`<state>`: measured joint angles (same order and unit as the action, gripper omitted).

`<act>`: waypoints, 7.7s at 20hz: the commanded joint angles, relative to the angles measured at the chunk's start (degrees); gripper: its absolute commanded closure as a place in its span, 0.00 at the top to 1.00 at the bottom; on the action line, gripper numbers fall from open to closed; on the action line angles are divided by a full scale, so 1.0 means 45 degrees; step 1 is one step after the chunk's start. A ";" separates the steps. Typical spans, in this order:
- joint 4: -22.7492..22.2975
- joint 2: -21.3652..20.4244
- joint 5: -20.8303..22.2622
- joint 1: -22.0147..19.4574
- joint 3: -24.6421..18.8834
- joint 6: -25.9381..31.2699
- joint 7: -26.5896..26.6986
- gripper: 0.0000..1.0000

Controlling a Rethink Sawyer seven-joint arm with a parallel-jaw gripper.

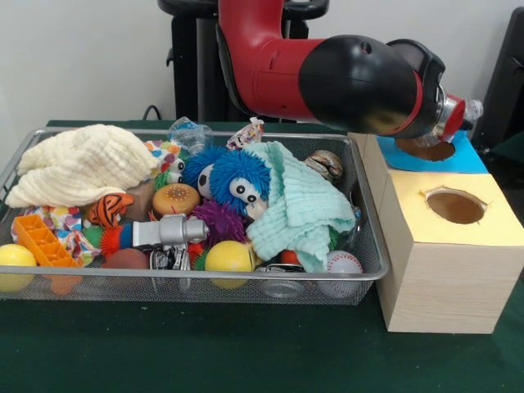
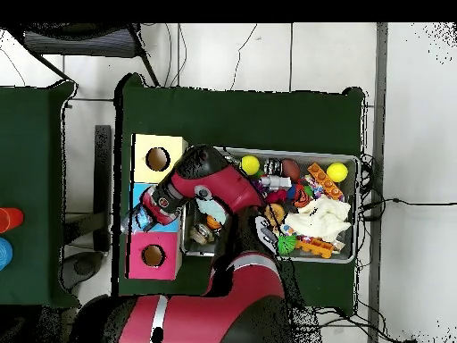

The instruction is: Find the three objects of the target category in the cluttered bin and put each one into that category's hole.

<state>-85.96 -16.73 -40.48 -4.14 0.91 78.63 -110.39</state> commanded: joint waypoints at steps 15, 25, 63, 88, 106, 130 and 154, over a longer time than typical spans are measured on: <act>0.0447 0.0453 0.1228 -0.0193 -0.0037 -0.1149 -0.2226 1.00; 0.0938 0.0159 0.1179 -0.0231 -0.0008 -0.0778 -0.2624 1.00; 0.8390 0.1572 0.5721 -0.1639 0.0830 0.3735 -0.1685 1.00; -0.0255 -0.1082 0.9064 -0.1127 0.2736 -0.4567 -0.1077 1.00; 0.0782 0.0669 1.1311 -0.2309 0.2338 -0.7545 0.0509 1.00; 0.1768 -0.0303 1.0800 -0.4509 -0.0883 -0.2715 0.2717 1.00; 0.1805 -0.2537 1.2746 -0.4955 -0.1820 0.0690 0.2029 1.00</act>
<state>-78.85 -22.85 12.68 -28.98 -4.05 74.24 -110.42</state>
